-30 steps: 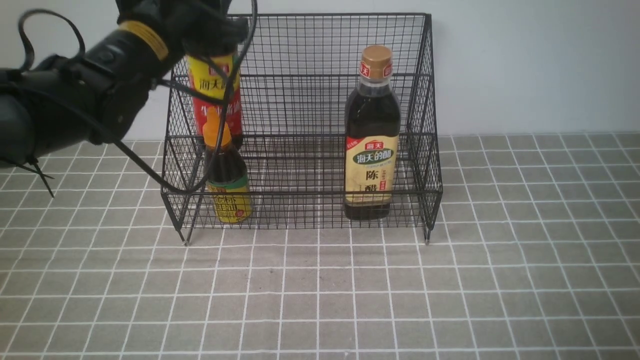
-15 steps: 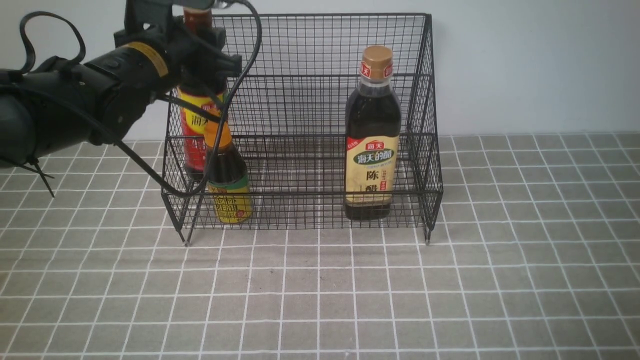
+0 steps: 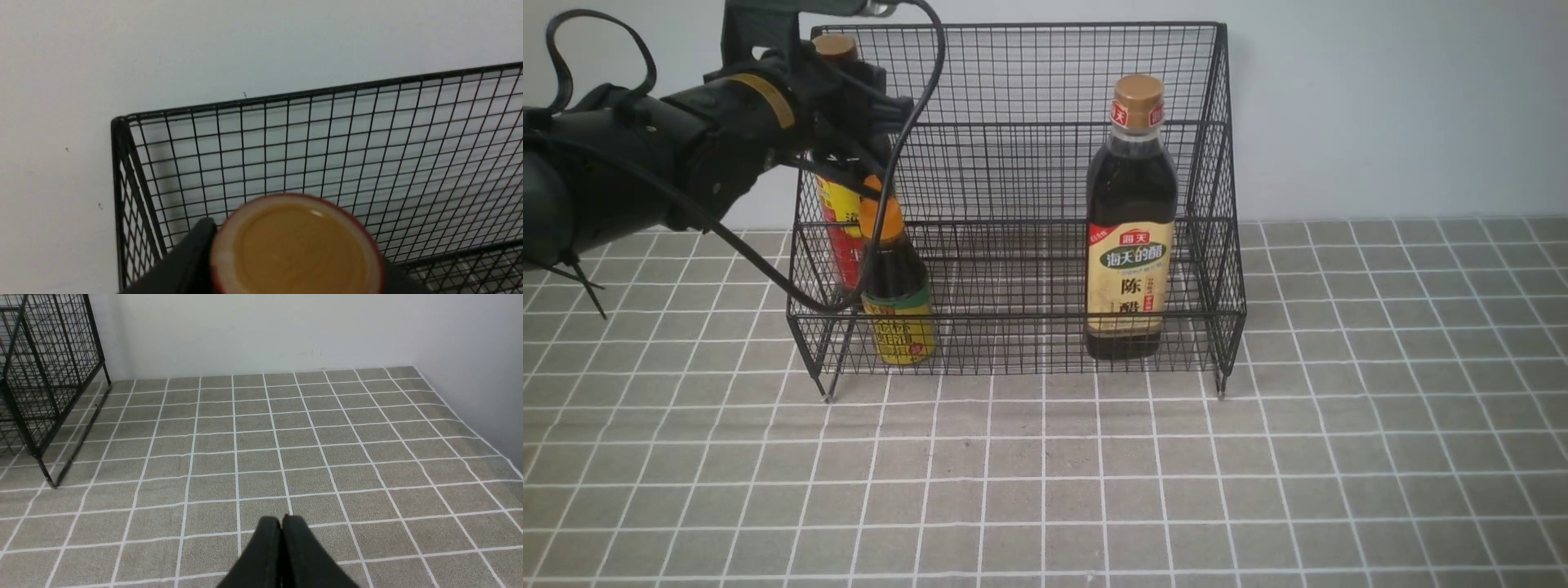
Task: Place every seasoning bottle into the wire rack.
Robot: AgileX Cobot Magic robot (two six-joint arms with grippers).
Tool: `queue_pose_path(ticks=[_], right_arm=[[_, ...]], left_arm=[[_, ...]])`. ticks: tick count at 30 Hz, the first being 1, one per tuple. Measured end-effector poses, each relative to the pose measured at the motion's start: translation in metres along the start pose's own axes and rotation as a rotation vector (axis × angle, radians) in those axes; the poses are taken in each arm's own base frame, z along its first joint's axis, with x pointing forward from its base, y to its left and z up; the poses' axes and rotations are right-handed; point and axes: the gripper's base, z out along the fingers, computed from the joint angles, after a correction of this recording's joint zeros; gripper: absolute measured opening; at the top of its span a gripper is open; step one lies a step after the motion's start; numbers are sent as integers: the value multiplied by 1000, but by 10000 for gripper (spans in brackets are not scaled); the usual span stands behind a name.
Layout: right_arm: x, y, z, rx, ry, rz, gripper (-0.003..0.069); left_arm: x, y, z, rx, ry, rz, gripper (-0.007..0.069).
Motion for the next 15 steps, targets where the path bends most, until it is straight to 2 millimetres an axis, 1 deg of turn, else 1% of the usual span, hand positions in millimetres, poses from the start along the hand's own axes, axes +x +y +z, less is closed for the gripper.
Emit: queue_pose_path(ticks=[3, 4, 9, 15], right_arm=[[0, 0, 0, 0, 0, 0, -10], [0, 0, 0, 0, 0, 0, -10], [0, 0, 0, 0, 0, 0, -10], [0, 0, 0, 0, 0, 0, -10]], left_arm=[[-3, 0, -2, 0, -8, -8, 362], [-8, 0, -6, -1, -20, -13, 374], [-19, 0, -17, -10, -31, -16, 375], [-42, 0, -42, -32, -47, -5, 375]])
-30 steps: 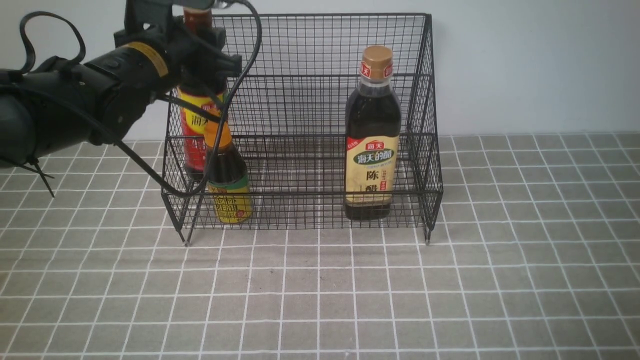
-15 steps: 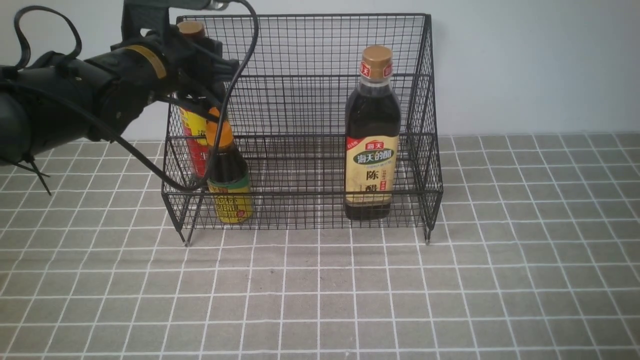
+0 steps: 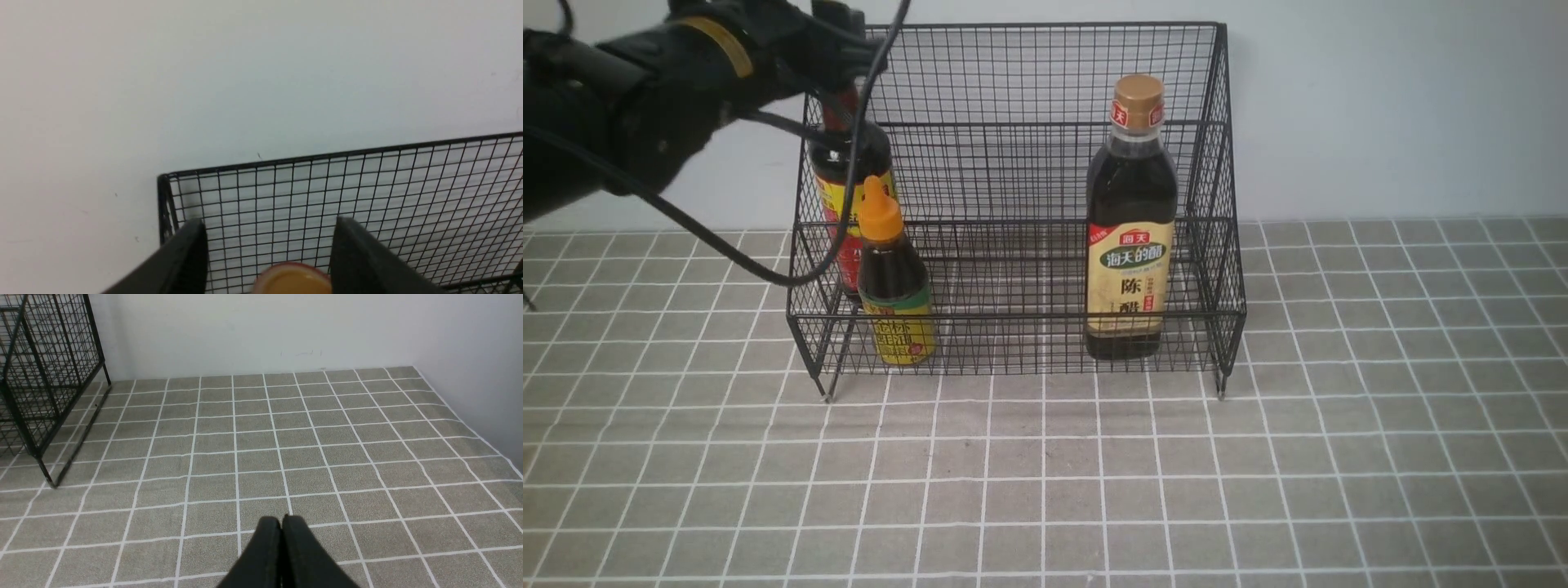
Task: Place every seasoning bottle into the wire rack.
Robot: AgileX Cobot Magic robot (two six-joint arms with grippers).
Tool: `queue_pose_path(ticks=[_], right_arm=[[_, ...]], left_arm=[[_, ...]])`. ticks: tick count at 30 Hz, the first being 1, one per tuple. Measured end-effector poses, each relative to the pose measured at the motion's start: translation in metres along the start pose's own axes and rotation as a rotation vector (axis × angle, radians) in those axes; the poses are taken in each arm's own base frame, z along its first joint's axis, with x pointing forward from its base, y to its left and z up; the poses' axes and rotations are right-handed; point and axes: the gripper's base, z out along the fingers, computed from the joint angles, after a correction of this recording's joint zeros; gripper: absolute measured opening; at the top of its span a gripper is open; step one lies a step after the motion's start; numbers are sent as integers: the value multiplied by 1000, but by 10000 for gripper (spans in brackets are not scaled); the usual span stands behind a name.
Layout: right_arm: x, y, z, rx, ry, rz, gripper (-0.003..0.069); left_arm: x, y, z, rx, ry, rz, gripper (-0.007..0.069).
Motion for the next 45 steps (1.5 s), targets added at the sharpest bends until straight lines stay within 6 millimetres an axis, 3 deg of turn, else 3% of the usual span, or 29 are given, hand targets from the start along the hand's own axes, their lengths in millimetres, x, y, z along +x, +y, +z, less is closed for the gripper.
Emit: queue_pose_path(ticks=[7, 10, 13, 14, 15, 17, 19, 22, 28, 36, 45], right_arm=[[0, 0, 0, 0, 0, 0, -10], [0, 0, 0, 0, 0, 0, -10], [0, 0, 0, 0, 0, 0, -10], [0, 0, 0, 0, 0, 0, -10], [0, 0, 0, 0, 0, 0, -10], [0, 0, 0, 0, 0, 0, -10], [0, 0, 0, 0, 0, 0, -10], [0, 0, 0, 0, 0, 0, -10], [0, 0, 0, 0, 0, 0, -10], [0, 0, 0, 0, 0, 0, -10], [0, 0, 0, 0, 0, 0, -10]], left_arm=[[-20, 3, -31, -46, 34, 29, 372], [-27, 6, -48, -82, 76, 52, 337], [-32, 9, -66, -120, 125, 53, 253], [-36, 12, -82, -155, 170, 48, 157], [-37, 13, -90, -172, 196, 46, 114], [-39, 14, -98, -187, 215, 42, 67], [-43, 16, -120, -221, 257, 29, 9], [-45, 17, -138, -232, 270, 5, -4], [-22, 13, -185, -206, 282, -59, -7], [42, 8, -257, -134, 175, -136, -7], [82, 8, -309, -121, 62, -150, -7]])
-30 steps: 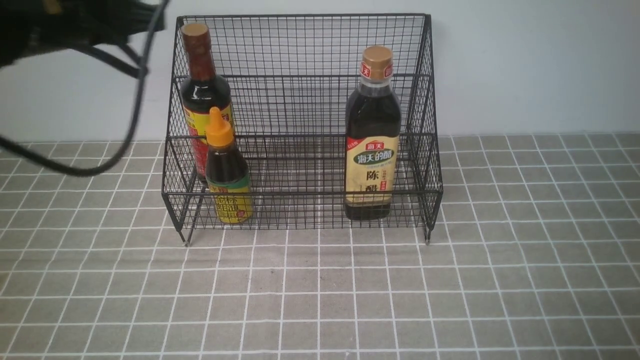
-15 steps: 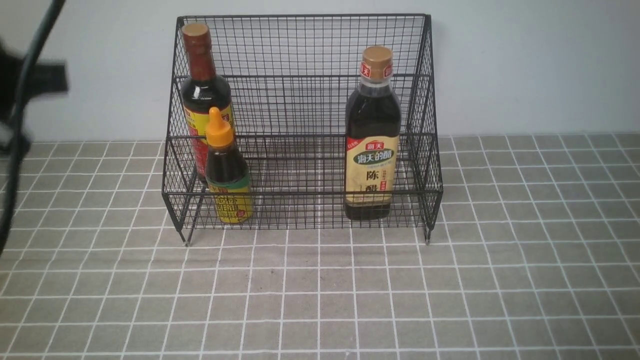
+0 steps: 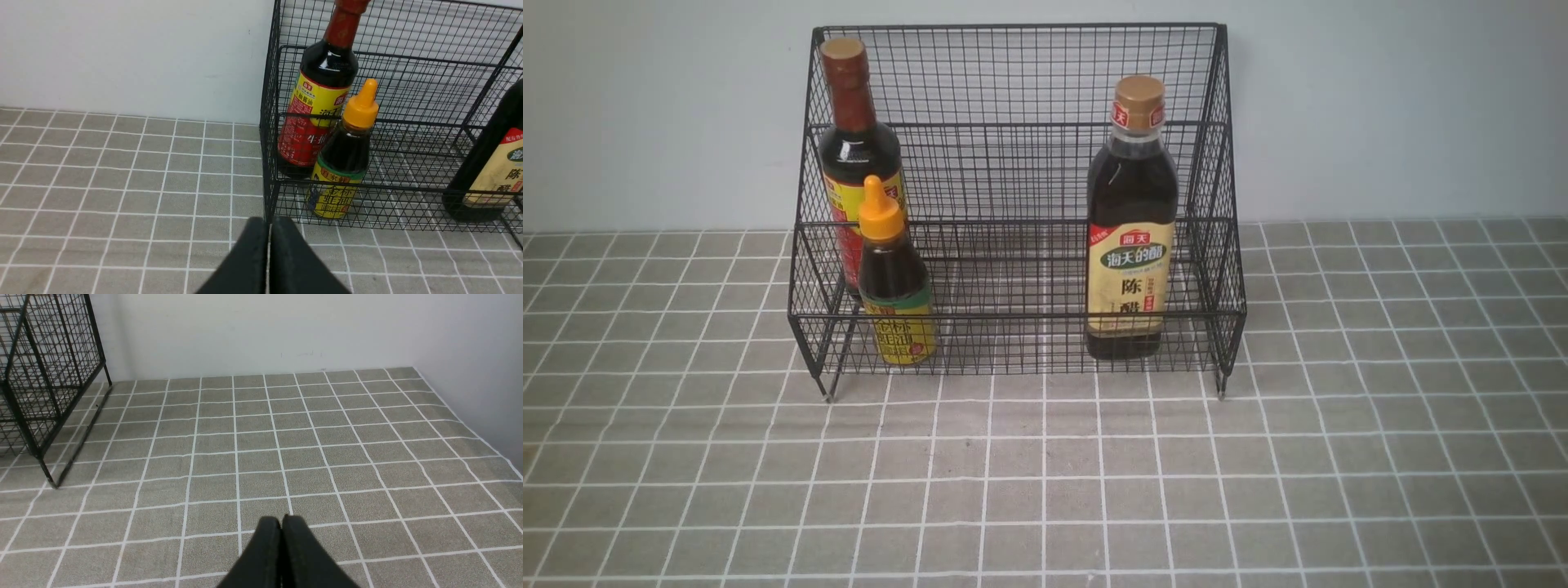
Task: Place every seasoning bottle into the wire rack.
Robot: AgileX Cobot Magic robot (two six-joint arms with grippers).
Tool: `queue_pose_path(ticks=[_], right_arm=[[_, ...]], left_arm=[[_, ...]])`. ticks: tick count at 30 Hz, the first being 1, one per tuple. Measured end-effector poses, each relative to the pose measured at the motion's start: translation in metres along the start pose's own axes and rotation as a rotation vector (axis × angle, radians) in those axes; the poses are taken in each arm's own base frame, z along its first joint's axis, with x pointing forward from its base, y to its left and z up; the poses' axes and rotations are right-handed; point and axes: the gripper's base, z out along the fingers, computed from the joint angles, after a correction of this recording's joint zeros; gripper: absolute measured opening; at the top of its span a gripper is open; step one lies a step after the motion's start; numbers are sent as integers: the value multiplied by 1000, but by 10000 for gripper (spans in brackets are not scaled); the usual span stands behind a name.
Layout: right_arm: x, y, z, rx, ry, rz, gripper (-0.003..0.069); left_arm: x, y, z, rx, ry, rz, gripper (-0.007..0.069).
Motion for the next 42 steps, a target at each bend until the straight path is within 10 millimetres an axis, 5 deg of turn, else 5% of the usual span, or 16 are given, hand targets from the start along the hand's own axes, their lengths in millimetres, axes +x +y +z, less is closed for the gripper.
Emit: queue_pose_path(ticks=[9, 28, 34, 42], right_arm=[[0, 0, 0, 0, 0, 0, -10], [0, 0, 0, 0, 0, 0, -10], [0, 0, 0, 0, 0, 0, -10], [0, 0, 0, 0, -1, 0, -10]], left_arm=[[6, 6, -44, 27, -182, -16, -7], [18, 7, -37, 29, -158, 38, -7], [82, 8, 3, 66, -29, 262, -7], [153, 21, 26, 10, 57, 291, -7]])
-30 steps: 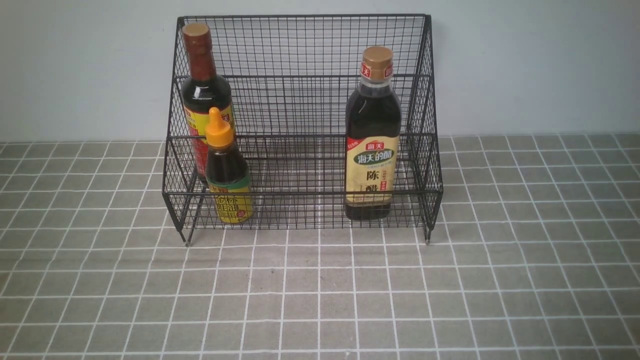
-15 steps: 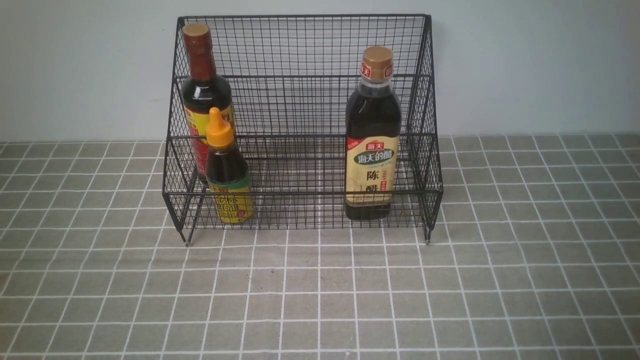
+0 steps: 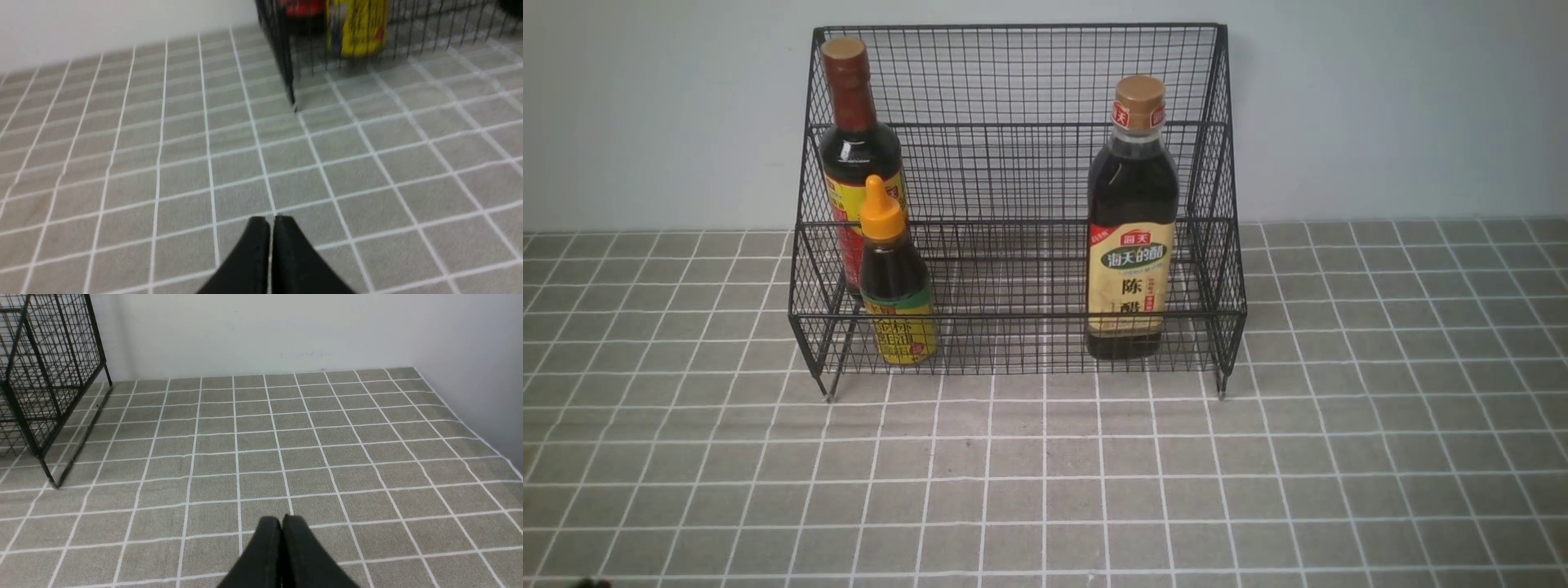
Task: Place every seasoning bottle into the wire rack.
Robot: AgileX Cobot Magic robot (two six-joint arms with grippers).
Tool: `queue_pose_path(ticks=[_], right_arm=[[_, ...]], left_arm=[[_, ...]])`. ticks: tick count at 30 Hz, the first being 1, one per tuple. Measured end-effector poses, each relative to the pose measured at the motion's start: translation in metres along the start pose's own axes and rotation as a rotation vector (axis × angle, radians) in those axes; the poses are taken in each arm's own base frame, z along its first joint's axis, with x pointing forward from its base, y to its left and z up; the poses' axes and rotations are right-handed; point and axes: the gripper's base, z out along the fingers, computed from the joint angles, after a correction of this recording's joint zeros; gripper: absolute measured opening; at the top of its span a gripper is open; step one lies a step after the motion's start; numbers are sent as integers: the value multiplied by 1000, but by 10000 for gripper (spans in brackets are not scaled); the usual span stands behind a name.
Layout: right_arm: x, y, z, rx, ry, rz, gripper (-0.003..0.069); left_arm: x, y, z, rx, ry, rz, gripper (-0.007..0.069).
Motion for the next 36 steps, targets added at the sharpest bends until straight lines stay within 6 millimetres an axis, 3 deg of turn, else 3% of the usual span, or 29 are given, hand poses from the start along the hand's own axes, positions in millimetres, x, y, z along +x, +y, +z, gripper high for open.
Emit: queue_pose_path(ticks=[36], right_arm=[[0, 0, 0, 2, 0, -17, -10]], left_arm=[[-1, 1, 0, -12, -15, -4, -7]])
